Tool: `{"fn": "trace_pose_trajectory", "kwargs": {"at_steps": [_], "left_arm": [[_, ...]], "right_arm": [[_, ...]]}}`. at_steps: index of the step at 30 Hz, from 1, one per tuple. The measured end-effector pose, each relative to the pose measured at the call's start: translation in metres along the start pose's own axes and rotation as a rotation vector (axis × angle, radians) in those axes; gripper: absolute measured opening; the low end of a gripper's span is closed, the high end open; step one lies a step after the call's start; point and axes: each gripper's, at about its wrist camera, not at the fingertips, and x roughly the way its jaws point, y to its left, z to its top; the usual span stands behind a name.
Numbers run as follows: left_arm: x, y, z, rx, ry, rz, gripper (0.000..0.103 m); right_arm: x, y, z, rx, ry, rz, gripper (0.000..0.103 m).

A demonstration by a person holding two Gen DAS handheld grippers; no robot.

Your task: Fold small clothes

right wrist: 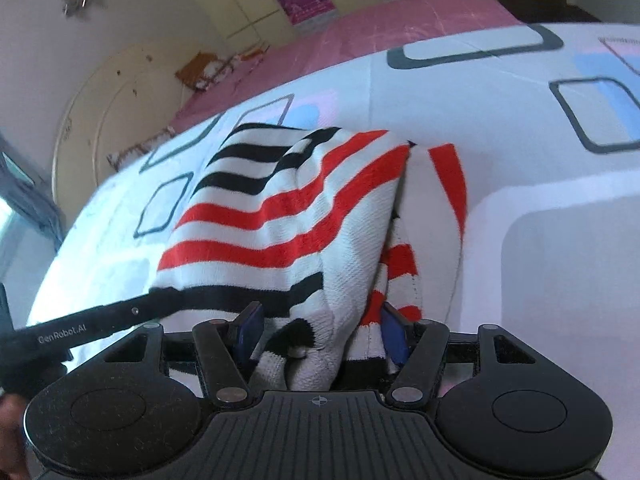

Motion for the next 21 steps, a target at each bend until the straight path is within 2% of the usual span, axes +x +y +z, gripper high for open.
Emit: {"fn": "trace_pose_trajectory", "kwargs": {"at_steps": [1,5,8,12,15,18,21], "left_arm": [[0.001,0.0,0.0,0.004,0.001,-0.002,0.048],[-0.001,-0.001,0.002,0.023,0.012,0.0,0.048],[-0.002,-0.003,0.003,0.027,0.02,0.004,0.047],[-0.004,-0.01,0.002,0.047,0.022,-0.012,0.047],[-0.005,-0.023,0.0,0.102,0.03,-0.018,0.047],[-0.001,-0.04,-0.004,0.187,0.04,0.024,0.047],[0.006,-0.049,-0.006,0.25,0.049,0.064,0.047]], "right_arm": [[0.002,0.001,-0.001,0.01,-0.003,-0.001,0.036],[0.0,0.008,-0.003,-0.019,-0.024,-0.012,0.025],[-0.007,0.023,-0.003,-0.089,-0.061,-0.034,0.024],[-0.023,0.026,-0.005,-0.103,-0.105,-0.039,0.023],[-0.033,0.025,-0.01,-0.115,-0.116,-0.057,0.023],[-0.033,0.016,-0.019,-0.122,-0.101,-0.077,0.023],[-0.019,-0.003,-0.027,-0.053,-0.072,-0.071,0.023]]}}
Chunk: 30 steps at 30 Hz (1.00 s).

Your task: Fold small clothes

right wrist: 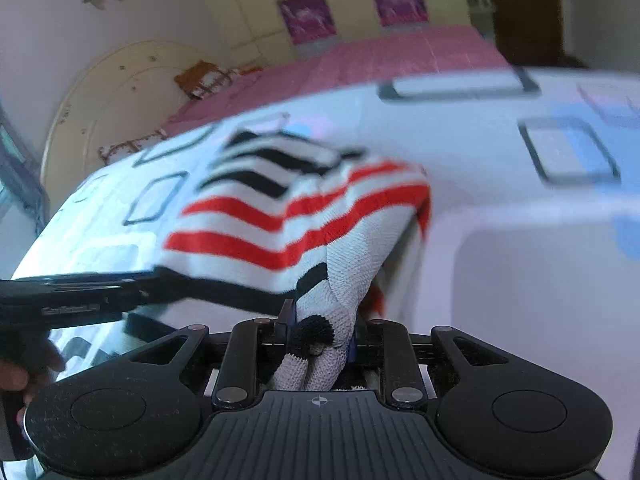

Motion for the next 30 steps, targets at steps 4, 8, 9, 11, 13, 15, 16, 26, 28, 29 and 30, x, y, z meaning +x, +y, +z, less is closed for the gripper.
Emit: {"fn": "trace_pose_trajectory", "kwargs": {"at_steps": [4,8,9,11,13,15,16,26,28,29,30], "left_arm": [[0.002,-0.004,0.0,0.045,0.004,0.019,0.048],[-0.011,0.01,0.006,-0.031,-0.017,-0.028,0.046],[-0.016,0.012,0.009,-0.043,-0.036,-0.039,0.045],[-0.021,0.012,0.018,-0.034,-0.066,-0.069,0.045],[-0.017,0.006,0.029,0.004,-0.075,-0.073,0.045],[-0.008,0.003,0.037,0.038,-0.075,-0.068,0.045],[-0.002,0.003,0.041,0.042,-0.066,-0.067,0.045],[0.029,0.017,0.031,0.022,-0.034,-0.091,0.048],[0.029,0.022,0.031,0.004,-0.029,-0.104,0.048],[0.03,0.023,0.032,0.003,-0.025,-0.106,0.048],[0.031,0.023,0.032,0.006,-0.021,-0.106,0.048]], "right_arm": [[0.001,-0.004,0.001,0.039,-0.007,0.021,0.023],[-0.01,-0.012,0.007,0.08,-0.024,0.045,0.03],[-0.015,-0.013,0.009,0.086,-0.046,0.043,0.031],[-0.019,-0.014,0.015,0.091,-0.085,0.031,0.031],[-0.018,-0.017,0.023,0.093,-0.115,0.001,0.031],[-0.015,-0.021,0.035,0.111,-0.126,-0.029,0.031],[-0.016,-0.024,0.04,0.12,-0.135,-0.029,0.031],[0.041,-0.02,0.073,-0.062,-0.064,-0.063,0.027],[0.048,-0.027,0.071,-0.05,-0.058,-0.048,0.027],[0.05,-0.028,0.071,-0.051,-0.056,-0.045,0.027],[0.052,-0.029,0.07,-0.053,-0.053,-0.041,0.027]]}}
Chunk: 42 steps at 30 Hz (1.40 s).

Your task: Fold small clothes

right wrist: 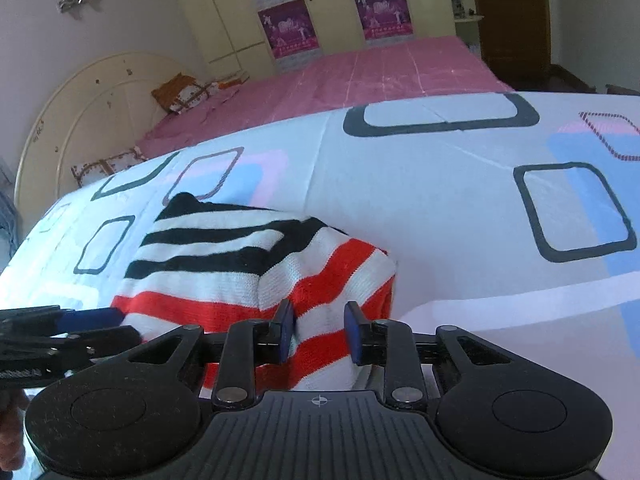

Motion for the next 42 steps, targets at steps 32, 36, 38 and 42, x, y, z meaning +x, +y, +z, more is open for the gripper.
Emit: {"fn": "trace_pose_trajectory", "kwargs": {"at_steps": [32,36,38,42], "left_arm": [[-0.067,-0.009,-0.078,0.087,0.004,0.05,0.043],[-0.088,-0.009,-0.08,0.048,-0.038,0.038,0.038],[-0.096,-0.011,-0.078,0.049,-0.073,0.034,0.038],[-0.088,-0.022,-0.074,0.09,-0.059,0.009,0.038]], "right_arm": [[-0.074,0.037,-0.112,-0.201,0.126,-0.122,0.0],[-0.113,0.038,-0.109,-0.128,-0.037,-0.129,0.0],[-0.133,0.047,-0.103,-0.134,-0.135,-0.121,0.0],[-0.128,0.071,-0.094,-0.214,-0.138,-0.095,0.0]]}}
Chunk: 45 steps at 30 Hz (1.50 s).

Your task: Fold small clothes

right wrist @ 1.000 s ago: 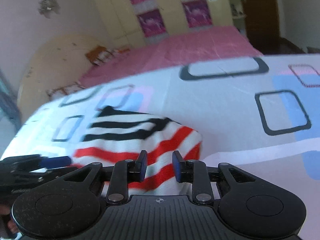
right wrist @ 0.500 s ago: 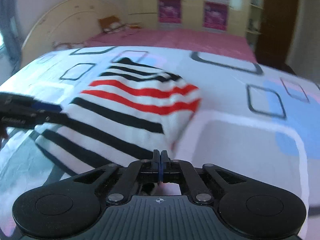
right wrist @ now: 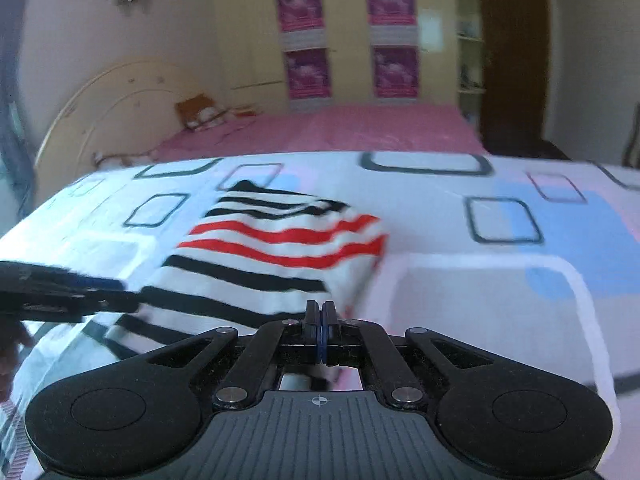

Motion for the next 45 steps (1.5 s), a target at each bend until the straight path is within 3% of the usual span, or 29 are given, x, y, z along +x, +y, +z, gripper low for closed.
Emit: {"fn": "trace_pose_trajectory", "kwargs": {"at_steps": [5,12,22,27,32,38,39,40,42,43,44,45], "left_arm": [[0.021,-0.005,-0.011,0.037,0.079,0.022,0.04],[0.023,-0.006,-0.019,0.06,0.076,0.042,0.04],[0.024,-0.007,-0.018,0.086,0.09,0.057,0.04],[0.024,-0.009,-0.019,0.092,0.092,0.059,0.04],[0.024,-0.011,-0.018,0.108,0.108,0.058,0.04],[0.022,-0.004,-0.013,0.125,0.123,0.024,0.045],[0.019,-0.003,-0.012,0.126,0.123,0.02,0.051],[0.015,-0.002,-0.009,0.121,0.11,0.017,0.073],[0.001,0.002,-0.004,0.101,0.044,0.033,0.103],[-0.004,0.005,-0.001,0.089,0.015,0.027,0.102],[-0.006,0.01,0.003,0.065,0.012,0.004,0.102],[-0.006,0.015,0.008,0.034,0.017,-0.01,0.101]], "right_arm": [[0.044,0.002,-0.026,-0.011,0.178,-0.048,0.0],[0.044,-0.003,-0.038,0.006,0.16,-0.06,0.0],[0.039,0.007,-0.027,-0.027,0.195,-0.091,0.0],[0.014,0.019,-0.01,-0.021,0.049,-0.074,0.0],[0.045,0.022,-0.023,-0.018,0.173,-0.109,0.0],[0.049,0.032,-0.029,-0.004,0.173,-0.16,0.0],[0.048,0.032,-0.028,0.007,0.174,-0.159,0.0],[0.046,0.031,-0.026,0.021,0.176,-0.153,0.0],[0.037,0.029,-0.019,0.071,0.15,-0.138,0.0],[0.029,0.027,-0.014,0.106,0.119,-0.131,0.001],[0.022,0.025,-0.011,0.136,0.097,-0.129,0.021],[0.017,0.022,-0.007,0.161,0.077,-0.133,0.065]]}}
